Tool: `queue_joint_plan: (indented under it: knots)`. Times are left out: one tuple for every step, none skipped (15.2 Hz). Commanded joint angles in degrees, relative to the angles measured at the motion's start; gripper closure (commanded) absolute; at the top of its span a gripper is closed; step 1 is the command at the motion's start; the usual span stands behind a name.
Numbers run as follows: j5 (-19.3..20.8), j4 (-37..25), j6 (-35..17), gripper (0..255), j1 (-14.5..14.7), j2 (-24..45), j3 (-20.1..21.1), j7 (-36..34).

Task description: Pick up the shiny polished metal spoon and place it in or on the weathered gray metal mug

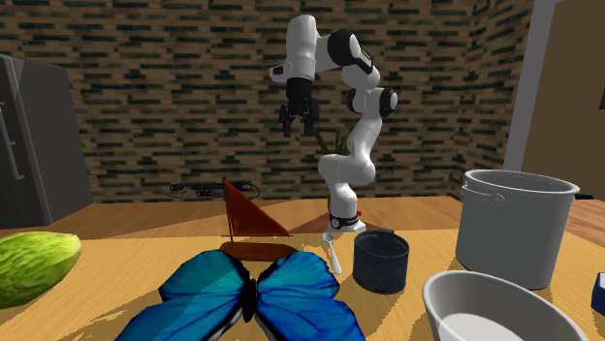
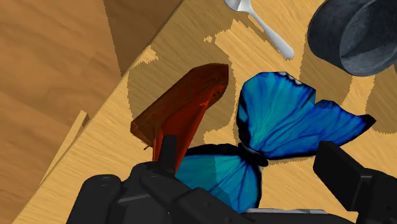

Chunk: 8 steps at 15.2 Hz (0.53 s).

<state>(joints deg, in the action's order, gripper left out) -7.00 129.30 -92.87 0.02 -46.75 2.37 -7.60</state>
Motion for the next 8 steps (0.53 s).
queue_joint_plan:
  knots:
    - [0.00, 0.00, 0.00, 0, 0.00, 0.00, 0.00, 0.00]
    - [-0.33, 2.08, -1.71, 0, 0.70, -0.41, 0.12, 1.15]
    - [-0.67, 4.11, -3.42, 0, 1.42, -0.77, 0.24, 2.30]
    - [-1.02, 6.10, -5.13, 0, 2.15, -1.07, 0.37, 3.46]
    - [-1.36, 8.04, -6.86, 0, 2.90, -1.32, 0.49, 4.62]
    - [-1.73, 9.93, -8.59, 0, 3.66, -1.50, 0.62, 5.80]
    - [-2.10, 11.77, -10.33, 0, 4.42, -1.62, 0.76, 6.98]
    - [-2.47, 13.57, -12.10, 0, 5.21, -1.68, 0.89, 8.16]
